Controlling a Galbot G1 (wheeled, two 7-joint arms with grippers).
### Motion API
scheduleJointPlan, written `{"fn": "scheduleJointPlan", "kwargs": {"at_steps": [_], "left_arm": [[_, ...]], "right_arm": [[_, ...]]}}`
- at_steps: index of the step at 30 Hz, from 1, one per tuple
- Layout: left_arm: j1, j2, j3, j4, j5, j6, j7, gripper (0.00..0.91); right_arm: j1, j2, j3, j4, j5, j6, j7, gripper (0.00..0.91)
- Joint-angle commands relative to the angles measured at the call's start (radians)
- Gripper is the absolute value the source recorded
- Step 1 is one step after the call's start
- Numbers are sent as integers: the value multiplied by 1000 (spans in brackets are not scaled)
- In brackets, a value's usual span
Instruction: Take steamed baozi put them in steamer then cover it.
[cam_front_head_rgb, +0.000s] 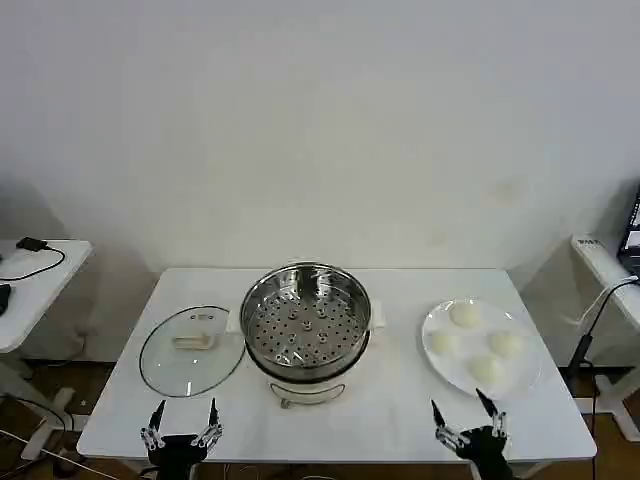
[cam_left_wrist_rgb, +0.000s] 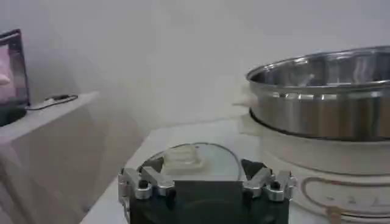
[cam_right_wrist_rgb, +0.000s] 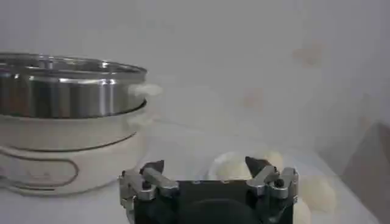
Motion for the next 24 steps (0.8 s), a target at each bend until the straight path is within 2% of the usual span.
{"fn": "scheduleJointPlan", "kwargs": {"at_steps": [1, 2, 4, 6, 7, 9, 10, 12, 14, 19, 20, 22, 24], "left_arm": [[-3, -1, 1, -2, 11, 28, -11, 907], [-3, -1, 1, 1, 11, 25, -12, 907], [-4, -4, 1, 5, 11, 21, -14, 907], [-4, -7, 0, 8, 16, 19, -15, 907], [-3, -8, -2, 10, 22, 19, -15, 907], [0, -5, -6, 13, 26, 13, -14, 907], [3, -2, -9, 13, 25, 11, -15, 907], [6, 0, -19, 17, 25, 12, -14, 907], [5, -1, -21, 20, 26, 12, -15, 907], [12, -8, -11, 15, 56, 23, -6, 907], [13, -11, -10, 12, 56, 23, -3, 907], [14, -14, -7, 8, 65, 21, 1, 907], [11, -19, -9, 6, 79, 21, 1, 907]], "right_arm": [[205, -247, 99, -51, -167, -203, -85, 907], [221, -273, 102, -62, -181, -206, -107, 907], [291, -362, 115, -108, -206, -236, -211, 907], [337, -432, 112, -152, -219, -250, -275, 907], [377, -479, 104, -188, -242, -260, -324, 907], [431, -529, 86, -236, -288, -250, -390, 907], [476, -569, 68, -273, -337, -236, -455, 907], [532, -607, 33, -320, -397, -205, -508, 907], [620, -645, -20, -363, -440, -182, -587, 907], [881, -694, -270, -517, -567, -88, -724, 907], [933, -696, -310, -543, -576, -72, -738, 907], [1083, -704, -453, -621, -596, -34, -806, 907], [1193, -702, -570, -680, -610, 5, -851, 907]]}}
